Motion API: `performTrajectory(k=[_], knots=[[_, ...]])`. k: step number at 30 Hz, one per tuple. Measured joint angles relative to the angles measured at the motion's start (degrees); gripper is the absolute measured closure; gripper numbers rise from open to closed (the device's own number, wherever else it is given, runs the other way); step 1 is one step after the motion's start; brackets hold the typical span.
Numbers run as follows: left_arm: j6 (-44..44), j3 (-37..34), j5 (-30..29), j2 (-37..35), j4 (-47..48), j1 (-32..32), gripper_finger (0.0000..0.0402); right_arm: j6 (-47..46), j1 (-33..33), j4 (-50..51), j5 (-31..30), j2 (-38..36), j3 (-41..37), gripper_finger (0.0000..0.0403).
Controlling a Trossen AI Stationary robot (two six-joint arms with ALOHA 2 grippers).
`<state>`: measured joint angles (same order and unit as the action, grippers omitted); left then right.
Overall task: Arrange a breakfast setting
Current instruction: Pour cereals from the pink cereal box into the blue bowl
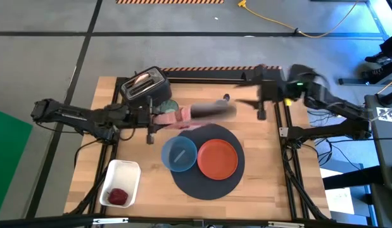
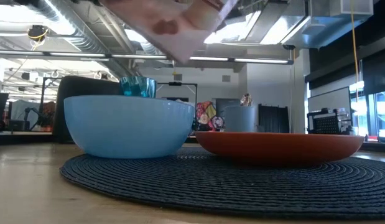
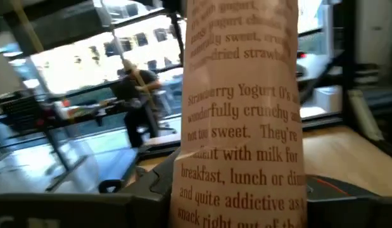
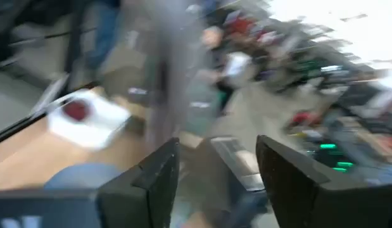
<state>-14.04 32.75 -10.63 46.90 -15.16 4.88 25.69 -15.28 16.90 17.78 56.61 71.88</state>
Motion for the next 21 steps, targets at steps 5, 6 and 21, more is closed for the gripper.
performTrajectory(k=[5, 6, 21], knots=[[2.58, 6.26, 1.62, -7.54, 23.83, 3.19, 0.0262, -3.06, -0.14, 1.07, -9.56, -6.75, 0.0, 0.0192], [3.71, 8.41, 1.54, -8.09, 29.19, 3.94, 0.0262, -3.64, -0.14, 1.82, -10.95, -7.67, 0.0, 0.0192], [7.42, 36.58, 0.83, -7.12, 67.44, 9.97, 0.0262, -8.98, -0.11, 12.52, -19.65, -8.79, -2.26, 0.0191]])
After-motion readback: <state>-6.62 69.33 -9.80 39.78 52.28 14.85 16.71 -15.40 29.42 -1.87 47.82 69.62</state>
